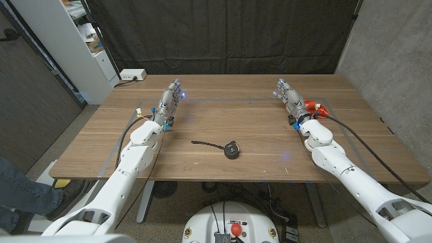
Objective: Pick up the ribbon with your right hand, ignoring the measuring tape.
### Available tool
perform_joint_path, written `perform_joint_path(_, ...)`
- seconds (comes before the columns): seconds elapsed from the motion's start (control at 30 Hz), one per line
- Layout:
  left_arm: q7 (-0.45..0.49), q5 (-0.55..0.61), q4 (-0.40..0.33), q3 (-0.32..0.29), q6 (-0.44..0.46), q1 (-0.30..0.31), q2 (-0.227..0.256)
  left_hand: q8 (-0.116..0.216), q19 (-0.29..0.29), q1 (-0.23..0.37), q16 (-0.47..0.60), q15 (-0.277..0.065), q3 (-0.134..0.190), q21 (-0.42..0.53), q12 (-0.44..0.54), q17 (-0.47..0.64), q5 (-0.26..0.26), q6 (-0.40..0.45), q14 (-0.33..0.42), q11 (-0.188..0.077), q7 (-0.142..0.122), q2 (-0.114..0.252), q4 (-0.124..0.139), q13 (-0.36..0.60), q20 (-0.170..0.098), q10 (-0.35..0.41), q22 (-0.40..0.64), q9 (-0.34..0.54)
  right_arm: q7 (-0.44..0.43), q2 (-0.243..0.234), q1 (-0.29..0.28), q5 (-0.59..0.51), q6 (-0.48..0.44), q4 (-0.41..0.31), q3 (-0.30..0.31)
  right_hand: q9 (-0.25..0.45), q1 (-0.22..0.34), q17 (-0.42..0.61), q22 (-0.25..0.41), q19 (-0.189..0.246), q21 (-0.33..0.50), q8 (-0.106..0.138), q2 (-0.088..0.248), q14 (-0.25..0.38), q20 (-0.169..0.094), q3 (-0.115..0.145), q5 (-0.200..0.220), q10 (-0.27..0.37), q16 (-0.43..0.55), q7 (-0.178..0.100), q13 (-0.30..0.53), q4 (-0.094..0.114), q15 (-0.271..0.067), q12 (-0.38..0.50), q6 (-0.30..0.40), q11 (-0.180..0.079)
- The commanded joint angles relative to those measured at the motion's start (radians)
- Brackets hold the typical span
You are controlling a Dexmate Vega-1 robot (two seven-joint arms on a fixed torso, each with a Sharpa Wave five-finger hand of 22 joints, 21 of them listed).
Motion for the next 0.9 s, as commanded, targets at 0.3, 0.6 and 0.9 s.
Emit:
perform_joint_path(0.3,-0.032,0.046,-0.024,-0.047,0.026,0.014,-0.036,0.007,-0.17,0.013,0.004,0.003,0.003,-0.009,0.007,0.004,0.001,0.005,-0.055,0.004,0.002,0.005,-0.01,0.005,0.003,-0.022,0.005,0.003,-0.047,-0.025,-0.017,-0.071,0.036,-0.039,0.001,0.001,0.008,0.004,0.004,0.026,-0.007,0.003,0.003,0.013,-0.021,0.001,0.005,0.009,0.008,-0.013,0.007,-0.005,-0.007,-0.007,-0.002,-0.006)
perform_joint_path(0.6,-0.033,0.058,-0.046,-0.05,0.038,0.02,-0.036,0.007,-0.171,0.015,0.004,0.002,0.004,-0.014,0.007,0.004,-0.001,0.008,-0.054,0.004,0.002,0.006,-0.013,0.005,0.004,-0.02,0.006,0.003,-0.039,-0.03,-0.022,-0.077,0.064,-0.042,0.008,0.001,0.012,0.003,0.004,0.047,-0.008,0.002,0.003,0.027,-0.023,0.002,0.005,0.014,0.012,-0.016,0.009,-0.01,-0.008,-0.01,-0.007,-0.008)
perform_joint_path(0.9,-0.034,0.065,-0.075,-0.055,0.052,0.032,-0.028,0.008,-0.182,0.017,0.001,0.004,0.004,-0.026,0.007,0.004,-0.002,0.013,-0.061,0.006,0.002,0.008,-0.016,0.005,-0.002,-0.019,0.006,0.003,-0.059,-0.036,-0.023,-0.112,0.079,-0.055,0.007,0.001,0.013,0.005,0.004,0.072,-0.008,0.003,0.005,0.047,-0.022,0.002,0.005,0.023,0.018,-0.018,0.01,-0.012,-0.006,-0.012,-0.007,-0.005)
